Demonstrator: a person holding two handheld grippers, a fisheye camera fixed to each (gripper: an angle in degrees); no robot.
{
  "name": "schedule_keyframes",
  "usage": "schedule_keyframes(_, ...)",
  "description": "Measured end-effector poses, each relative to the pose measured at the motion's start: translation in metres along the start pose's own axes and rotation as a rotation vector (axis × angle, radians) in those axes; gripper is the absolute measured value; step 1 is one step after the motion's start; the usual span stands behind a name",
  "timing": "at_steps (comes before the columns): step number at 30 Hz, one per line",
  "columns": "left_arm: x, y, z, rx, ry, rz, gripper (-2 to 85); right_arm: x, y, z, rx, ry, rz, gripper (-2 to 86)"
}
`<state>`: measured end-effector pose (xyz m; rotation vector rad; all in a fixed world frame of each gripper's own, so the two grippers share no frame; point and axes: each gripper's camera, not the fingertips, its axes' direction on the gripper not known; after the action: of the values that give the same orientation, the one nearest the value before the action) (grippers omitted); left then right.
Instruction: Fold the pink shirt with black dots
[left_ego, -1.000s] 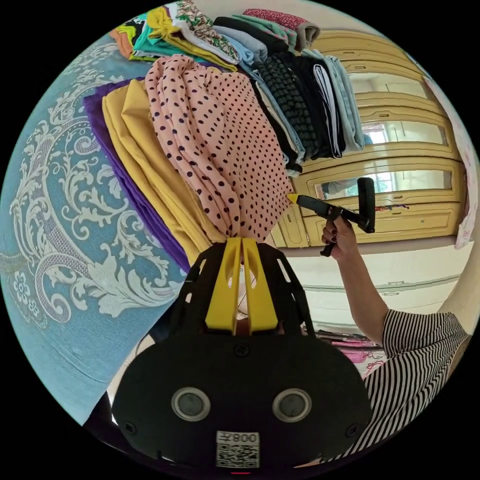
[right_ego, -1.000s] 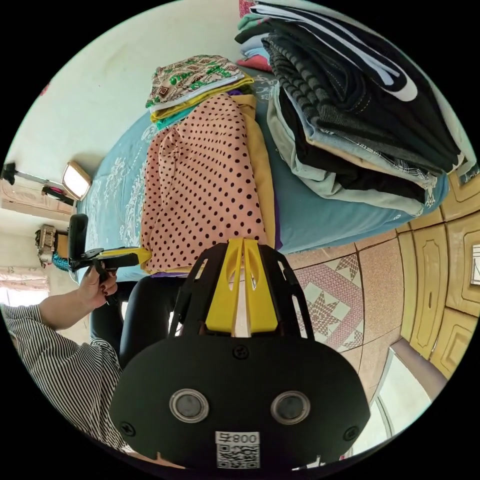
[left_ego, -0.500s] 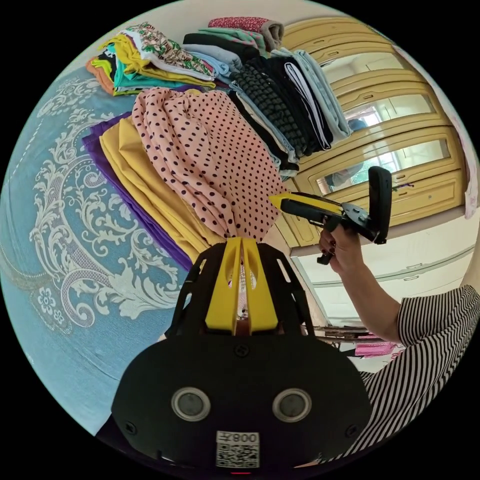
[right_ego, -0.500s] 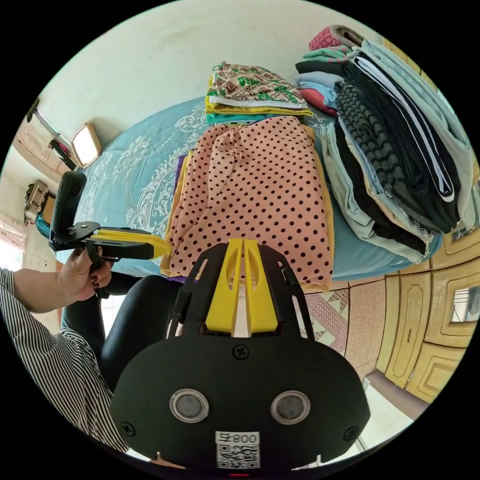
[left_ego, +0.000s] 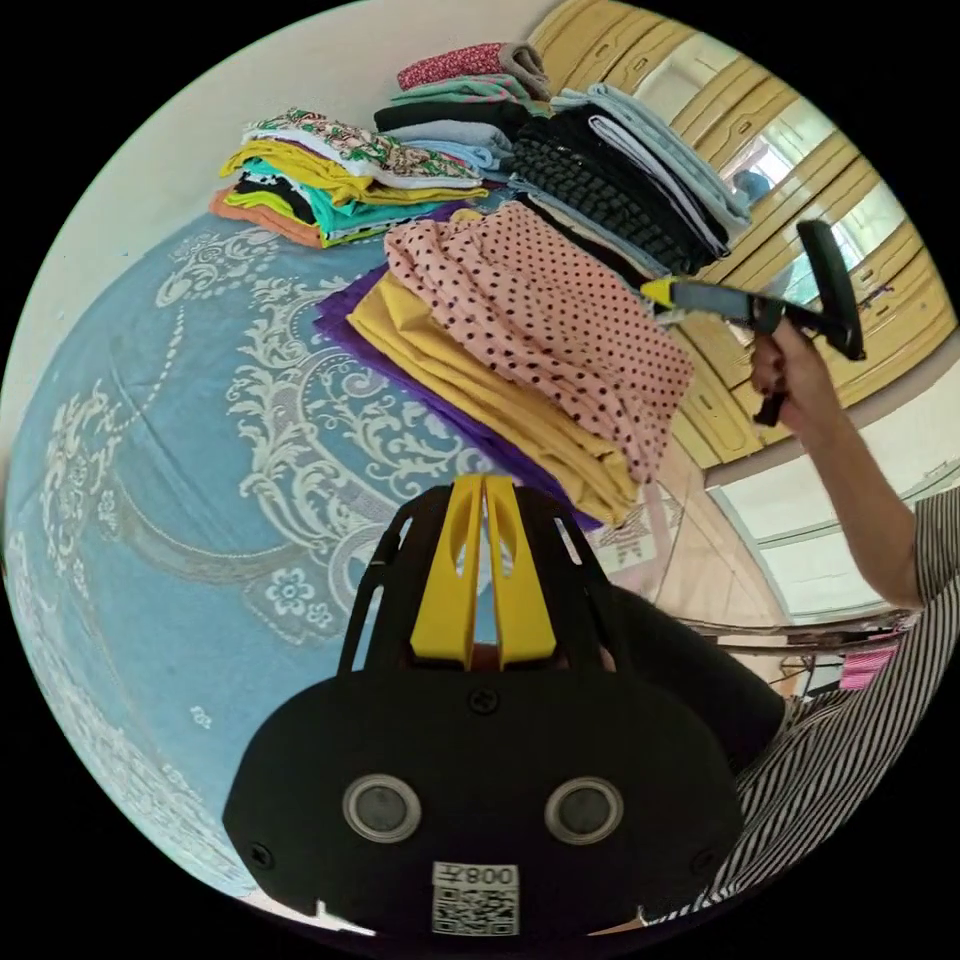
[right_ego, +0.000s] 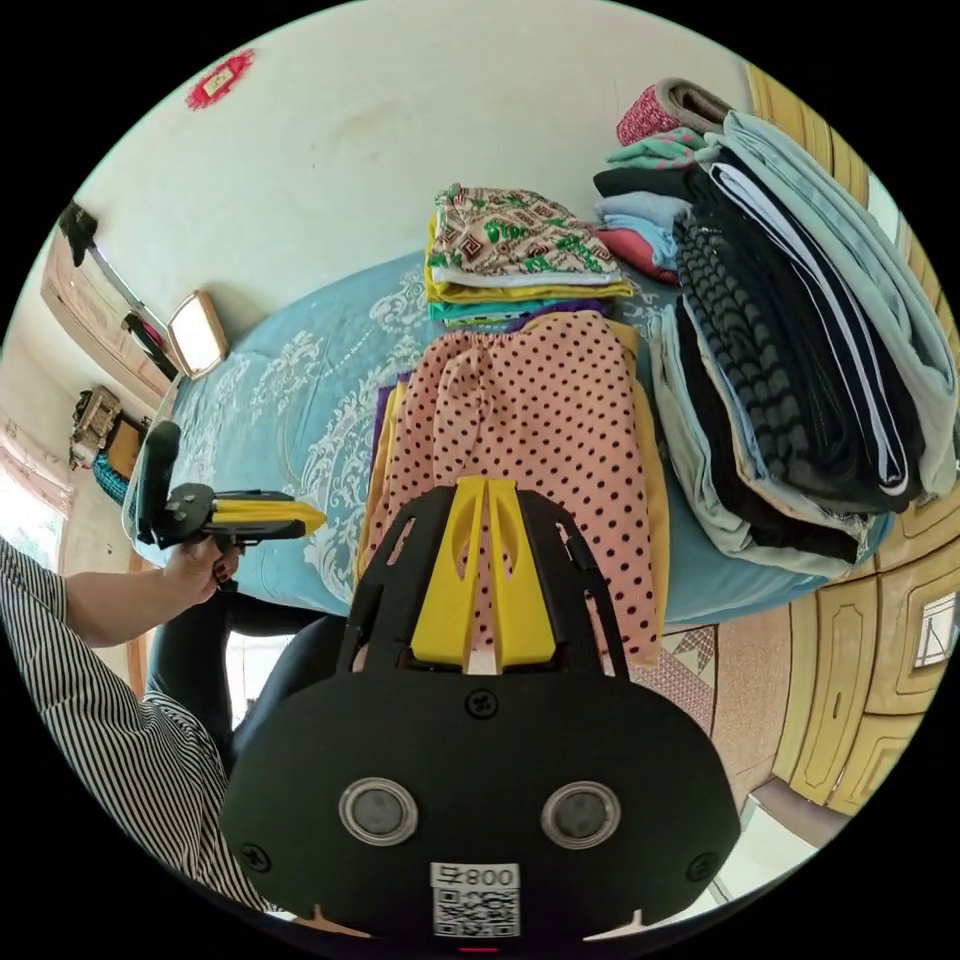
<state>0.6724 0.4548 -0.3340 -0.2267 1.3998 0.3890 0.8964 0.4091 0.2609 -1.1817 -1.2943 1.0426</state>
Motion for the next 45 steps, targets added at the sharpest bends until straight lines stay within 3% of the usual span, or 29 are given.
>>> schedule_keyframes(2, 0.0, 0.003, 0.009, -0.072, -0.081, 0.014, 0.3, -0.012, -0.026, 0.013, 0.05, -0.029, -0.011, 0.2)
schedule_keyframes(13, 0.032, 0.008, -0.034, 0.03, -0.106, 0.09, 0.2, -0.082, -0.176, 0.09, 0.202, -0.089, -0.108, 4.9)
schedule_keyframes(26, 0.054, -0.017, -0.119, 0.1, -0.023, 0.057, 0.4, -0.167, -0.372, 0.207, 0.191, -0.07, -0.093, 8.8)
schedule_keyframes(36, 0.083, -0.054, -0.2, 0.118, 0.006, 0.039, 0.4, -0.217, -0.381, 0.297, 0.077, 0.066, -0.018, 1.4)
schedule_keyframes(45, 0.085, -0.088, -0.301, 0.183, 0.181, -0.115, 0.1, -0.268, -0.307, 0.259, 0.237, -0.228, -0.061, 0.1)
